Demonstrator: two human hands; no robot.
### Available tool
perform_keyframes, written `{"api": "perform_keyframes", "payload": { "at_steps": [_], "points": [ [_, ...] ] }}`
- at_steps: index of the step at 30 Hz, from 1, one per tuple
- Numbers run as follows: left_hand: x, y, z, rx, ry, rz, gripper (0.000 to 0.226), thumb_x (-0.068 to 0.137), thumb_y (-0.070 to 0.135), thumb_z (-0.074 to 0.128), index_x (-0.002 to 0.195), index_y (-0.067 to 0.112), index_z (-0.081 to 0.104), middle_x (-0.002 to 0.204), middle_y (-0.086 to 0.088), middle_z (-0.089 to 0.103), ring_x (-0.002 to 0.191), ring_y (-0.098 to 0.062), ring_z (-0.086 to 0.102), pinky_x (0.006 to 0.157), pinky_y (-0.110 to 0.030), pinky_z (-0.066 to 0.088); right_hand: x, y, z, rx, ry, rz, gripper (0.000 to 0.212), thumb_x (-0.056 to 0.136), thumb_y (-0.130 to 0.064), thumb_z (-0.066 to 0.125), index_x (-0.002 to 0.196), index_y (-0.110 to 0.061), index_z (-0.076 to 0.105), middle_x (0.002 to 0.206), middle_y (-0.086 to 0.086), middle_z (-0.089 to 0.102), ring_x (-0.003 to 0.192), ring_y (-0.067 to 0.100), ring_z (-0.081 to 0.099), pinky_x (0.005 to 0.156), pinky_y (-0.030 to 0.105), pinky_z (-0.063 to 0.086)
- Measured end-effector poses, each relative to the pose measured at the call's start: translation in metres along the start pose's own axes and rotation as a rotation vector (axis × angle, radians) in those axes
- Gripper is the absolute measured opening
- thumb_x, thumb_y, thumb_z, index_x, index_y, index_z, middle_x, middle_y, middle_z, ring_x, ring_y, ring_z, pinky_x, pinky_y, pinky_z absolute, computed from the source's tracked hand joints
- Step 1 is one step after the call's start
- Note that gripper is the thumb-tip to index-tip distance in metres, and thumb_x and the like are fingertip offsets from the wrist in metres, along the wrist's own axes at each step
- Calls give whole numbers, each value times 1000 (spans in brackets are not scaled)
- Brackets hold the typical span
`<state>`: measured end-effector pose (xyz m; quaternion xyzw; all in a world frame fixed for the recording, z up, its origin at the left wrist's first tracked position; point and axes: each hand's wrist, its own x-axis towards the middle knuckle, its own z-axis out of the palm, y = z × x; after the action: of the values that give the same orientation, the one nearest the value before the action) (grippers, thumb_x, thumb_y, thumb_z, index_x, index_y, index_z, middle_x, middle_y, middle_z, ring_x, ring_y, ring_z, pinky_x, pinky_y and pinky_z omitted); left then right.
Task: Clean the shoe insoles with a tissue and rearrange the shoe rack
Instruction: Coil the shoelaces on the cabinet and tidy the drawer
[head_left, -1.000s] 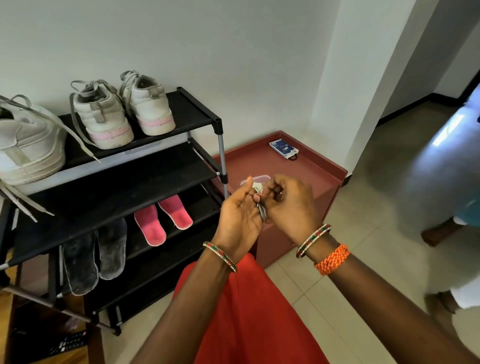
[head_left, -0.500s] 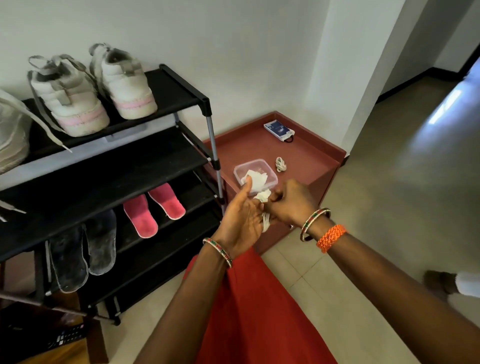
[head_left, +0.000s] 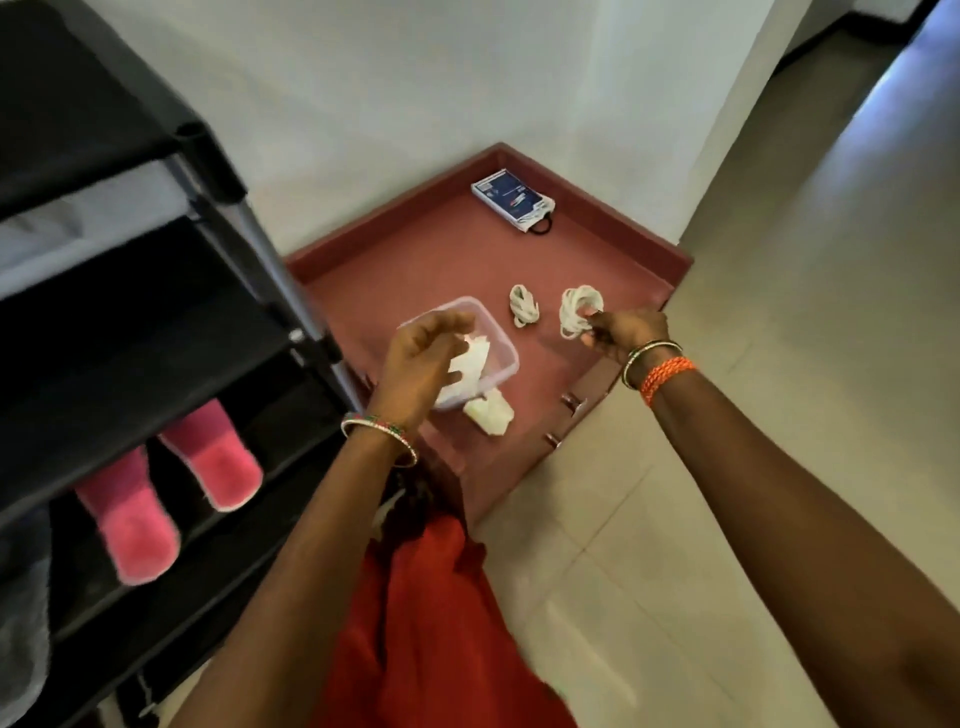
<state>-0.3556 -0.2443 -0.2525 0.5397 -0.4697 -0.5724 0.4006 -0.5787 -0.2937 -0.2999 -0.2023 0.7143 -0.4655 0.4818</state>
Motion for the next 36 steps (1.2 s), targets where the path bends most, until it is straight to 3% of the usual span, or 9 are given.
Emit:
{"api": "perform_keyframes", "payload": {
  "at_steps": [3, 7, 10, 12, 16, 19, 22, 27, 36],
  "points": [
    [54, -14, 5, 103, 45, 101, 31, 91, -6, 39, 105, 8, 62, 102, 0, 61, 91, -10, 56, 76, -29, 47, 64, -2, 16, -44, 113, -72, 25, 76, 4, 71, 93, 3, 54, 44, 6, 58, 27, 8, 50, 29, 15, 36],
    [111, -17, 19, 201, 65, 210, 30, 90, -7, 39, 106, 2, 63, 105, -2, 63, 84, -9, 56, 78, -28, 48, 119, 2, 36, -162, 152, -125, 28, 73, -9, 77, 68, -9, 50, 70, 16, 61, 44, 18, 59, 39, 27, 50],
    [140, -19, 27, 282, 63, 259, 28, 80, 10, 44, 93, 24, 64, 104, 2, 66, 90, -19, 62, 83, -31, 50, 145, 19, 40, -401, 207, -203, 32, 61, -31, 77, 52, -11, 53, 61, 10, 65, 57, 33, 62, 57, 41, 53],
    [153, -23, 29, 335, 49, 266, 27, 72, 16, 41, 84, 32, 59, 99, 6, 66, 90, -26, 62, 85, -35, 50, 154, 26, 39, -400, 215, -258, 35, 62, -33, 76, 49, -13, 51, 53, 1, 57, 56, 28, 58, 59, 39, 50],
    [164, -34, 32, 420, -14, 255, 26, 84, -1, 44, 91, 21, 56, 107, 0, 66, 95, -12, 58, 87, -25, 46, 151, 24, 33, -310, 229, -288, 35, 66, -31, 80, 59, -21, 47, 64, -4, 58, 61, 20, 55, 66, 32, 48],
    [165, -37, 35, 488, -23, 274, 30, 86, -4, 42, 94, 19, 59, 105, 3, 64, 81, -11, 56, 66, -15, 45, 151, 24, 27, -241, 232, -263, 39, 66, -34, 81, 65, -22, 44, 69, 1, 62, 56, 21, 56, 60, 34, 50],
    [165, -37, 38, 496, -26, 269, 29, 86, -3, 42, 94, 20, 59, 100, 7, 61, 61, -15, 50, 55, -17, 44, 149, 23, 25, -149, 202, -228, 39, 70, -28, 80, 69, -21, 42, 70, 9, 60, 41, 18, 48, 38, 22, 40],
    [170, -32, 44, 560, -36, 284, 28, 86, -2, 45, 100, 12, 64, 102, 4, 63, 91, -9, 55, 72, -14, 40, 150, 25, 26, -89, 199, -231, 36, 72, -27, 80, 68, -21, 44, 66, 6, 58, 36, 14, 47, 33, 17, 36],
    [176, -30, 51, 588, -55, 285, 26, 85, -2, 46, 99, 10, 65, 98, 4, 62, 92, -7, 55, 81, -12, 37, 146, 37, 23, -132, 216, -383, 33, 77, -27, 75, 67, -21, 44, 61, -1, 49, 42, 16, 46, 38, 21, 38]
  ]
}}
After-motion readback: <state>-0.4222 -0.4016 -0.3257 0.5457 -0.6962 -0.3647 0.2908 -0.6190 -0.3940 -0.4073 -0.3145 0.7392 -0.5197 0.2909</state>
